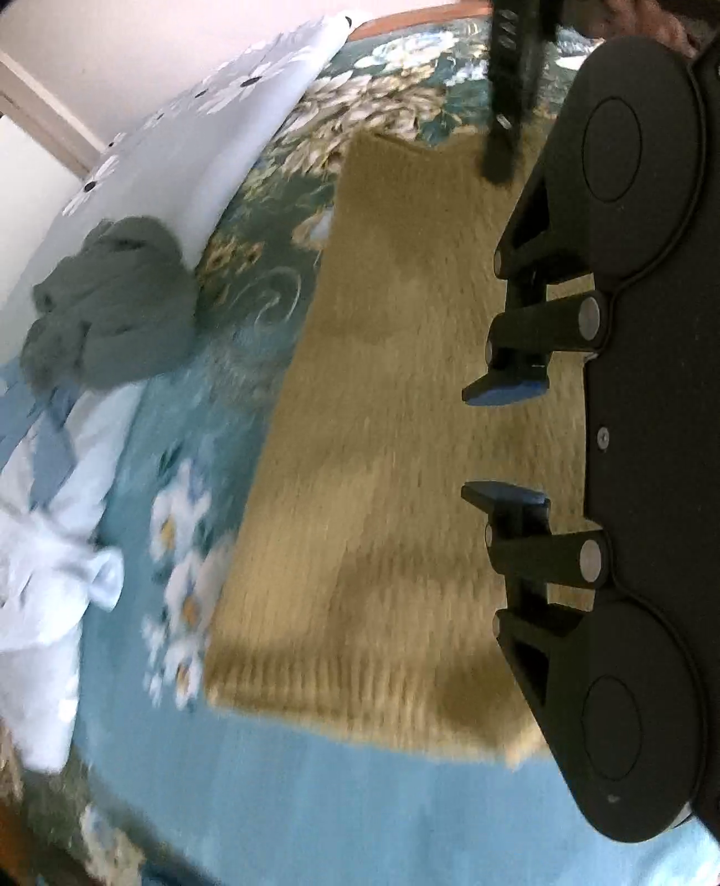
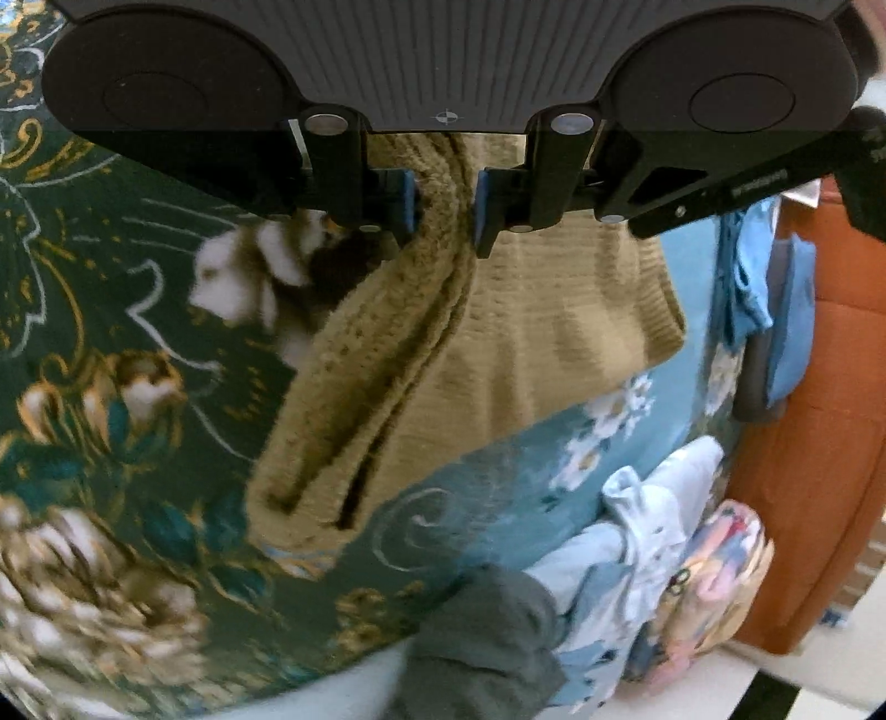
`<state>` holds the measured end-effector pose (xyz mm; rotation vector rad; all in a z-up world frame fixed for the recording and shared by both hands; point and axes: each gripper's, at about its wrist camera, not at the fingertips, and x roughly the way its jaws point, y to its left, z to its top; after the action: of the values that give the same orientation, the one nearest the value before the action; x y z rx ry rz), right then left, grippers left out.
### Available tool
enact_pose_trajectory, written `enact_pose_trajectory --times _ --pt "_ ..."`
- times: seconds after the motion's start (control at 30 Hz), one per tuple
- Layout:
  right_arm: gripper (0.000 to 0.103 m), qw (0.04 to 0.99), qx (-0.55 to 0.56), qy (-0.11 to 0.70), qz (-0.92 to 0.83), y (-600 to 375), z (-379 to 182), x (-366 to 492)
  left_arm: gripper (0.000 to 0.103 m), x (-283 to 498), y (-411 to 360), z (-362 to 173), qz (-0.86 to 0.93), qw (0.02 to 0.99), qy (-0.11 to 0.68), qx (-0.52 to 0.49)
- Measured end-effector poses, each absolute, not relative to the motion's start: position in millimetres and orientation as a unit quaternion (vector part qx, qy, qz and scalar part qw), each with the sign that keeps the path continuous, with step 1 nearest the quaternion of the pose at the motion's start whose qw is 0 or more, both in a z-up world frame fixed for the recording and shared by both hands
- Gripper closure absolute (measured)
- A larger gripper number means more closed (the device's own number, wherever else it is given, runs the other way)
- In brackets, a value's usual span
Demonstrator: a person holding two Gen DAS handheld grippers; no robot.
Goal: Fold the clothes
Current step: 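Lift the sweater edge with the right gripper and fold it over lengthwise, then release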
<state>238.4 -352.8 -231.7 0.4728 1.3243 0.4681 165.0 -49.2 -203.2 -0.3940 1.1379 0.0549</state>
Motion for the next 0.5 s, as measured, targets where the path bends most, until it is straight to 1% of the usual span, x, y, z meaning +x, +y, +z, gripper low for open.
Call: enact_pose_trajectory --times 0.1,0.2,0.5 --pt "0.086 0.747 0.202 0.592 0.223 -333 -212 238 0.074 149 -24 -197 0.048 0.822 0.533 -0.196" --pt "0.086 0.756 0.184 0.584 0.232 -305 -197 238 0.069 133 4 -193 0.070 0.817 0.525 -0.227" --pt "0.086 0.748 0.128 0.586 0.285 -182 -177 239 0.068 104 87 -195 0.081 0.807 0.508 -0.289"
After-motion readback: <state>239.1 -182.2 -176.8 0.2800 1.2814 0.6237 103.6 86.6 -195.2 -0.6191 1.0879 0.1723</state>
